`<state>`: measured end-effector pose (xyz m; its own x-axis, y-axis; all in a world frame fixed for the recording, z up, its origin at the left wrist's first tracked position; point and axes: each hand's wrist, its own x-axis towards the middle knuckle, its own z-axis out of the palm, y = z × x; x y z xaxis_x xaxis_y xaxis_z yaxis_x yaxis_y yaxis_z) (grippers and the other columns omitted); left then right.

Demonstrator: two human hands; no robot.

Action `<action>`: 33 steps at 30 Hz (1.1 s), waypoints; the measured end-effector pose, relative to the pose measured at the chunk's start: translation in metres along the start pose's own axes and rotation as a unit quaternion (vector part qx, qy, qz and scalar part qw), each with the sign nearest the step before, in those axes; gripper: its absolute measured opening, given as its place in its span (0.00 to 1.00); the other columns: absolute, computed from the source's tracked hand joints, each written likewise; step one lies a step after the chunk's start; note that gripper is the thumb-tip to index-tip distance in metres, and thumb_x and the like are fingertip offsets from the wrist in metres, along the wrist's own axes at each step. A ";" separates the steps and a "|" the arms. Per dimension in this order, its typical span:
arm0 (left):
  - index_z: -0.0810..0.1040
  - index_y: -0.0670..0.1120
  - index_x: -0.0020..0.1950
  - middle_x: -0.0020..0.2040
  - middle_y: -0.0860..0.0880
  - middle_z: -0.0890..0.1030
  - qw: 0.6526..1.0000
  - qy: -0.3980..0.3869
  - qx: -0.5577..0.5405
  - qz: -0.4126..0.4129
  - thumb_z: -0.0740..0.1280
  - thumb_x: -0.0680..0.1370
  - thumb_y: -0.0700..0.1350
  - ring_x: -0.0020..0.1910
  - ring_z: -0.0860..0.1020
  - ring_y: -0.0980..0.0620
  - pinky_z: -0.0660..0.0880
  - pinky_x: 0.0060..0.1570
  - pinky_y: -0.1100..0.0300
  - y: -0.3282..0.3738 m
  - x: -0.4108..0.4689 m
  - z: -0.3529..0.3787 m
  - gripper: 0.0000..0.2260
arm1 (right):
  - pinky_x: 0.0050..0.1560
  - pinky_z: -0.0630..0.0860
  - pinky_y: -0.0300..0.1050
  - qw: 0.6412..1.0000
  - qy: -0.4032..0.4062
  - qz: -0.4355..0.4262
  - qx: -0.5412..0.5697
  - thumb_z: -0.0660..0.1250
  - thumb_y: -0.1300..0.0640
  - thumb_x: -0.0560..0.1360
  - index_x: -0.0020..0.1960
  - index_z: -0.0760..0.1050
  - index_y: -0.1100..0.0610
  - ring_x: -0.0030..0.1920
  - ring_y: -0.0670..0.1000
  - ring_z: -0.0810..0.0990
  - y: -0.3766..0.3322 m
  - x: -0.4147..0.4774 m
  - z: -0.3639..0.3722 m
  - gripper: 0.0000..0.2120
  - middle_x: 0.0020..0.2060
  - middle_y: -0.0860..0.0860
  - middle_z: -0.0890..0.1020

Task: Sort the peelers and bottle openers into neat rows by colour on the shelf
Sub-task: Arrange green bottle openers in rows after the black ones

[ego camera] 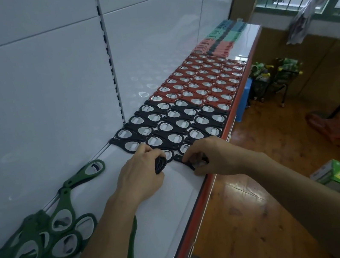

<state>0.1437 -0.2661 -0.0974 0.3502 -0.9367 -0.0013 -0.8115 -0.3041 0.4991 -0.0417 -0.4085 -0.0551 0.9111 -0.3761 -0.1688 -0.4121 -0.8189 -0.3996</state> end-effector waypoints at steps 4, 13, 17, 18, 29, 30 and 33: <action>0.76 0.56 0.65 0.54 0.51 0.74 0.982 0.032 -0.182 -0.034 0.70 0.75 0.41 0.46 0.78 0.50 0.75 0.46 0.59 -0.001 0.001 -0.006 0.19 | 0.47 0.78 0.36 0.991 0.098 -0.005 0.088 0.74 0.53 0.76 0.58 0.82 0.51 0.48 0.42 0.80 -0.003 0.005 0.004 0.11 0.49 0.43 0.82; 0.83 0.38 0.58 0.52 0.39 0.86 0.649 0.134 -0.721 -0.204 0.68 0.78 0.32 0.47 0.85 0.43 0.83 0.40 0.54 -0.004 0.004 -0.030 0.10 | 0.46 0.83 0.54 0.909 0.226 0.010 0.349 0.79 0.55 0.71 0.48 0.78 0.55 0.40 0.51 0.84 -0.064 0.057 0.035 0.11 0.41 0.51 0.84; 0.82 0.39 0.60 0.53 0.39 0.86 0.695 0.180 -0.669 -0.192 0.69 0.78 0.32 0.50 0.85 0.41 0.83 0.49 0.50 -0.017 -0.005 -0.039 0.12 | 0.44 0.83 0.50 0.898 0.255 0.019 0.359 0.79 0.62 0.71 0.46 0.79 0.58 0.38 0.52 0.84 -0.076 0.074 0.044 0.09 0.38 0.53 0.85; 0.82 0.40 0.60 0.54 0.39 0.86 0.686 0.195 -0.672 -0.201 0.69 0.79 0.33 0.51 0.85 0.42 0.83 0.51 0.48 -0.022 -0.006 -0.043 0.11 | 0.43 0.83 0.48 0.901 0.258 0.022 0.348 0.78 0.62 0.71 0.46 0.79 0.56 0.38 0.51 0.84 -0.078 0.078 0.045 0.08 0.38 0.51 0.84; 0.79 0.45 0.55 0.39 0.48 0.78 0.695 0.112 -0.664 -0.252 0.69 0.81 0.49 0.26 0.69 0.54 0.68 0.22 0.62 -0.068 -0.024 -0.062 0.08 | 0.46 0.84 0.53 0.905 0.212 0.107 0.352 0.73 0.61 0.76 0.46 0.81 0.53 0.35 0.47 0.84 -0.086 0.106 0.050 0.04 0.34 0.49 0.85; 0.79 0.45 0.54 0.38 0.47 0.78 0.706 0.111 -0.648 -0.261 0.70 0.80 0.47 0.26 0.69 0.54 0.68 0.22 0.62 -0.070 -0.024 -0.060 0.07 | 0.47 0.84 0.52 0.915 0.211 0.107 0.327 0.74 0.60 0.75 0.45 0.81 0.52 0.34 0.46 0.84 -0.090 0.109 0.055 0.04 0.33 0.48 0.85; 0.79 0.44 0.54 0.39 0.46 0.77 0.705 0.117 -0.642 -0.279 0.68 0.81 0.42 0.26 0.70 0.52 0.67 0.23 0.62 -0.072 -0.024 -0.054 0.03 | 0.48 0.80 0.49 0.945 0.233 0.079 0.217 0.75 0.56 0.74 0.43 0.81 0.50 0.40 0.46 0.82 -0.098 0.114 0.071 0.03 0.39 0.45 0.84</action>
<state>0.2194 -0.2127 -0.0865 0.6362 -0.6343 -0.4392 0.5222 -0.0650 0.8503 0.1033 -0.3408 -0.0991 0.6924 -0.7120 0.1167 -0.4070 -0.5191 -0.7515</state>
